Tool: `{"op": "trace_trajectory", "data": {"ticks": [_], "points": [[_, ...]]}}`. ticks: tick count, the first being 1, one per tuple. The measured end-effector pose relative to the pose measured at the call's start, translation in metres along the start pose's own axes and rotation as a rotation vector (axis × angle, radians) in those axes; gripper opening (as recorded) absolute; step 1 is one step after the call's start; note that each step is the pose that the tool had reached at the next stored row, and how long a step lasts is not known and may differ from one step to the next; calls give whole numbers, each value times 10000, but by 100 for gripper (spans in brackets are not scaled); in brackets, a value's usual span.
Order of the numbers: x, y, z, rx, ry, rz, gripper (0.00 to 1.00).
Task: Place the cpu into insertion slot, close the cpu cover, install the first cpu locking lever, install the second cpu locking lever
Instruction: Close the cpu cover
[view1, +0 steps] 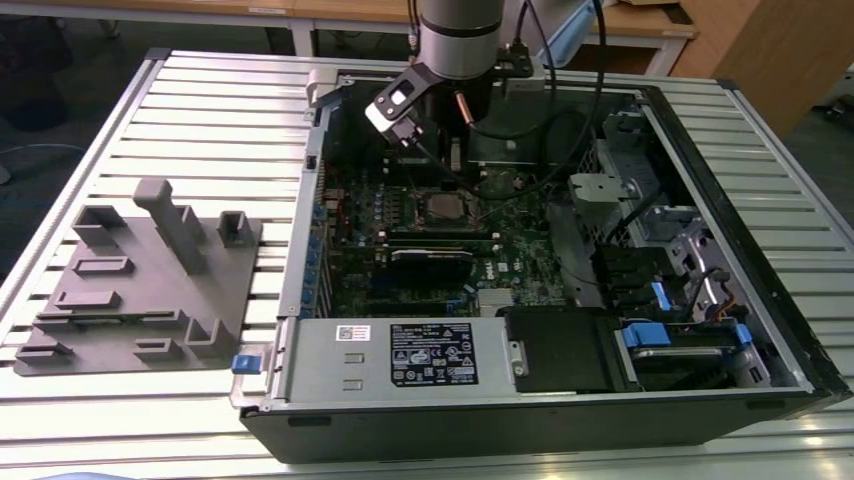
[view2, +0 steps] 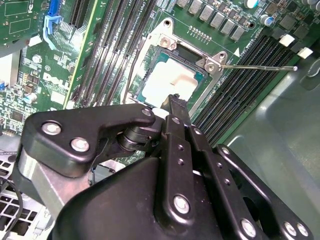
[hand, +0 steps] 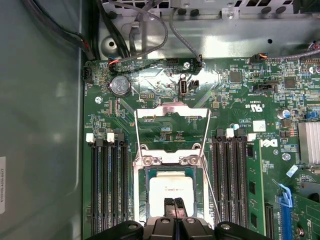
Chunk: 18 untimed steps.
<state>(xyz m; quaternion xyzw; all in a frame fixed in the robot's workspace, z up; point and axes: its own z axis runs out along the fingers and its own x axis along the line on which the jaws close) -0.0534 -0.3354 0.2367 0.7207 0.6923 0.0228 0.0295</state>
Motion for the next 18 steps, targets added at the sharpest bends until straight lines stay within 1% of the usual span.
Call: {"op": "trace_trajectory", "data": {"ticks": [5, 7, 12, 18], "points": [[1, 1, -7, -3, 5, 0, 11], [0, 2, -29, -2, 3, 1, 11], [-1, 3, -40, 0, -1, 0, 11], [0, 7, -86, -2, 3, 1, 11]]}}
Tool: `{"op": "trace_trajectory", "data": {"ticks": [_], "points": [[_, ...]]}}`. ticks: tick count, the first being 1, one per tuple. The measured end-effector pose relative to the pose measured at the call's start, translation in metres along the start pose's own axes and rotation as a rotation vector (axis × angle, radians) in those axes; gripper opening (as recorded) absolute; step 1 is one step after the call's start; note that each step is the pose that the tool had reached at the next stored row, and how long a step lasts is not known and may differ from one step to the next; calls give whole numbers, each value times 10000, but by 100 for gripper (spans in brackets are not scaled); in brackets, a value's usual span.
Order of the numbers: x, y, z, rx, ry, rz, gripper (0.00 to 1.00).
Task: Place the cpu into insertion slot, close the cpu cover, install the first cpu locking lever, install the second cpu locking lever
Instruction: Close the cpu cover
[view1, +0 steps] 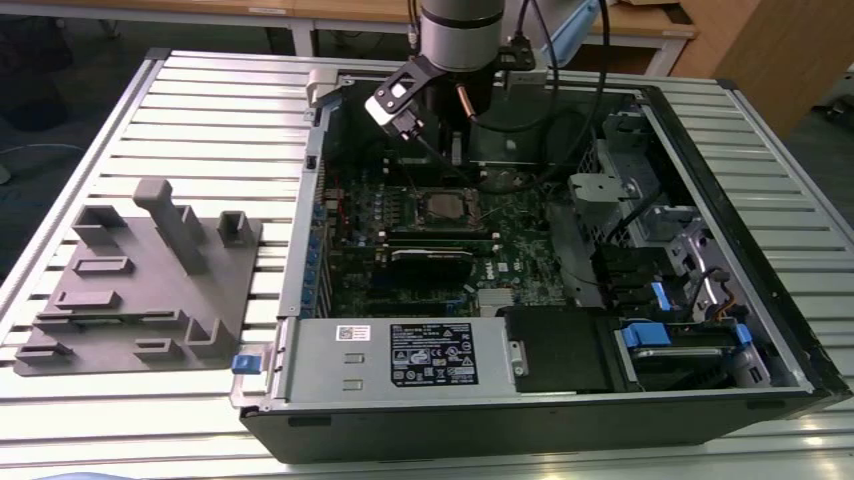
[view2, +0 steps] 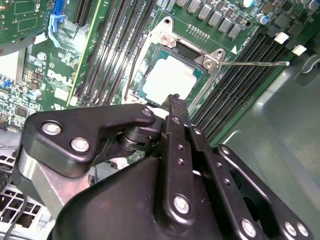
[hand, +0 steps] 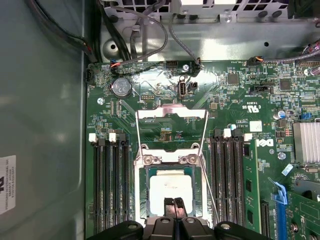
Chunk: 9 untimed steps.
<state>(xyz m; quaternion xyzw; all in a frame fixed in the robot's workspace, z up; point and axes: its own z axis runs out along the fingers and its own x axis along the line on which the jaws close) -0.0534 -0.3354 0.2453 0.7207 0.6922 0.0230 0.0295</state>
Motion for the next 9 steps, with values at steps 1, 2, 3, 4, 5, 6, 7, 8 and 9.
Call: {"op": "trace_trajectory", "data": {"ticks": [1, 2, 3, 4, 5, 6, 7, 8, 9], "points": [[0, 1, -10, 1, -1, 0, 11], [0, 1, -21, 1, -1, 0, 11], [0, 2, -32, 1, 0, -1, 11], [0, 3, -44, 1, -1, -1, 11], [-1, 4, -56, 0, -1, 0, 11], [-1, 5, -66, 0, -1, 0, 11], [-1, 5, -73, 0, -1, 0, 11], [0, 6, -75, -1, 1, 0, 11], [0, 6, -75, -1, 2, 0, 11]]}}
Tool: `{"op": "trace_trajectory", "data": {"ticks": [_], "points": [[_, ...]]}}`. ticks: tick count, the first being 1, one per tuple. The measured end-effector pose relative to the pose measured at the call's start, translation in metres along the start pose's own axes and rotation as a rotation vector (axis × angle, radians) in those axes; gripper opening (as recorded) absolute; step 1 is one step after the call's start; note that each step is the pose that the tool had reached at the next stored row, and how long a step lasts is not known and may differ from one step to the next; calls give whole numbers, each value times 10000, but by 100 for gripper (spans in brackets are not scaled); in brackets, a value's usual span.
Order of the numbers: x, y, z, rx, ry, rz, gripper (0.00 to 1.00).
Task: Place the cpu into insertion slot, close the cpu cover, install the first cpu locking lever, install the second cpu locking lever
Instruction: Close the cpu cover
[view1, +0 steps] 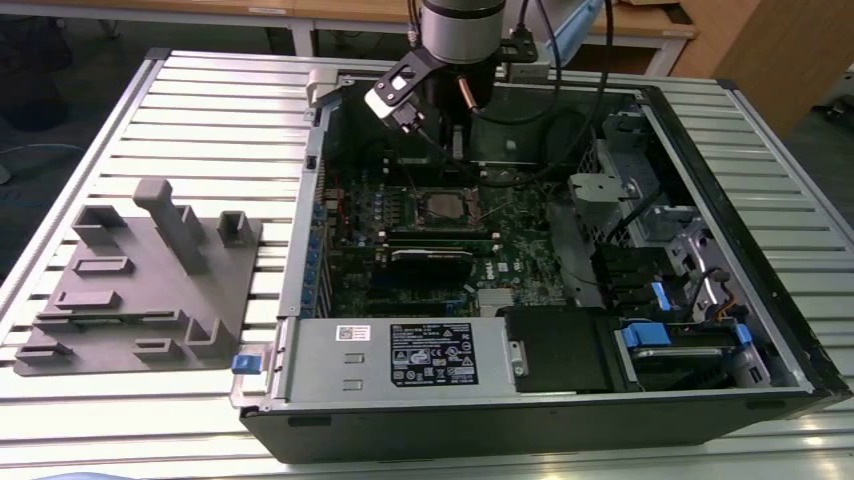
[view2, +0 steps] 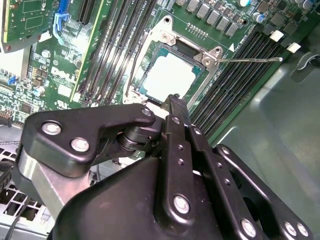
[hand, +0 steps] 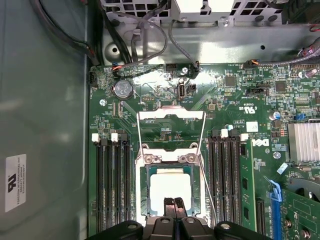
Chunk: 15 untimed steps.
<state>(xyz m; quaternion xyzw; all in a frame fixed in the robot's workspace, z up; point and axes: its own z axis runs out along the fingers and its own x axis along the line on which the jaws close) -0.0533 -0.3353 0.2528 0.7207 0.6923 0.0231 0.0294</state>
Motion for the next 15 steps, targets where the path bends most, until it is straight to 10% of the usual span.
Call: {"op": "trace_trajectory", "data": {"ticks": [15], "points": [[-1, 3, -38, 1, -2, 0, 11]]}}
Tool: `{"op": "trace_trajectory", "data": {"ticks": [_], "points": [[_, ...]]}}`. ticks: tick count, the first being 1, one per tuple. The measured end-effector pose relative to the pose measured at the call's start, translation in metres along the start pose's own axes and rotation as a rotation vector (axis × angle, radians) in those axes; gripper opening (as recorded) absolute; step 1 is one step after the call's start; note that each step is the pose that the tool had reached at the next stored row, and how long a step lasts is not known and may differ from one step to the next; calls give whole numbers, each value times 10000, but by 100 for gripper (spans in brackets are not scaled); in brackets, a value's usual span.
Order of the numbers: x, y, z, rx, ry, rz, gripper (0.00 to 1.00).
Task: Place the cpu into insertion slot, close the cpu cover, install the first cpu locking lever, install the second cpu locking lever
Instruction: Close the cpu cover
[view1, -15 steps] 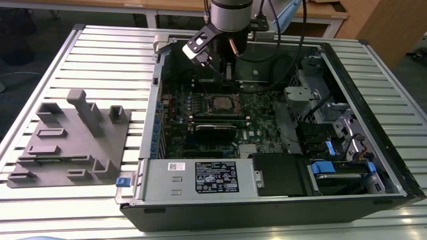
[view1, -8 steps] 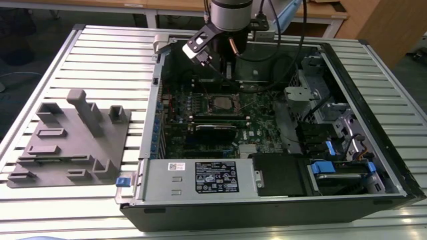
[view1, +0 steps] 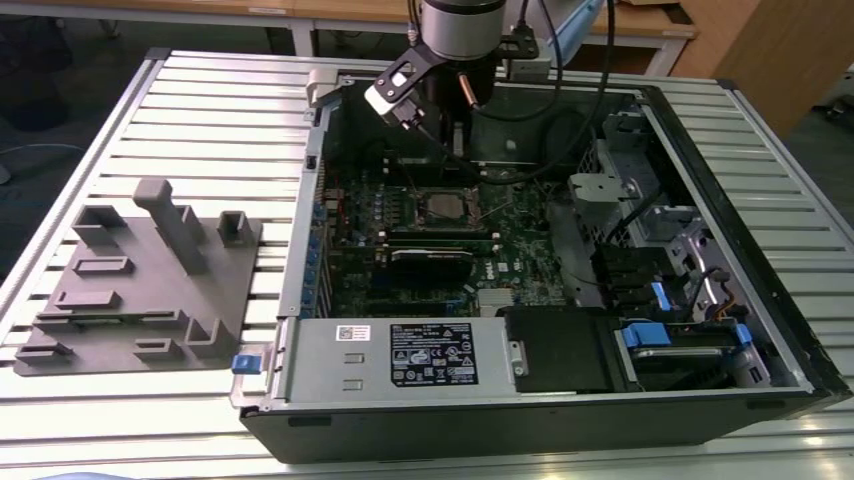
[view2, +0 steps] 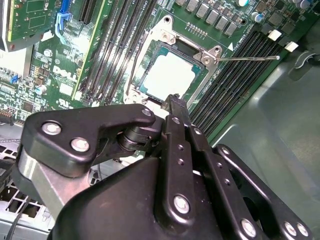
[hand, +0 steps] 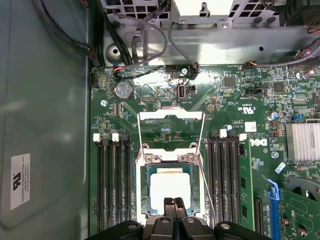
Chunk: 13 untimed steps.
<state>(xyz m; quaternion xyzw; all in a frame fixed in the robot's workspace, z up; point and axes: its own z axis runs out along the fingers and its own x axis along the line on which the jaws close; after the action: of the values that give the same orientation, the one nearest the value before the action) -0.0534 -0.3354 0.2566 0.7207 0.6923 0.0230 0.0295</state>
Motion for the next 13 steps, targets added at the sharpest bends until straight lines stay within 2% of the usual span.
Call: {"op": "trace_trajectory", "data": {"ticks": [13], "points": [[0, 3, -35, 1, -1, 0, 11]]}}
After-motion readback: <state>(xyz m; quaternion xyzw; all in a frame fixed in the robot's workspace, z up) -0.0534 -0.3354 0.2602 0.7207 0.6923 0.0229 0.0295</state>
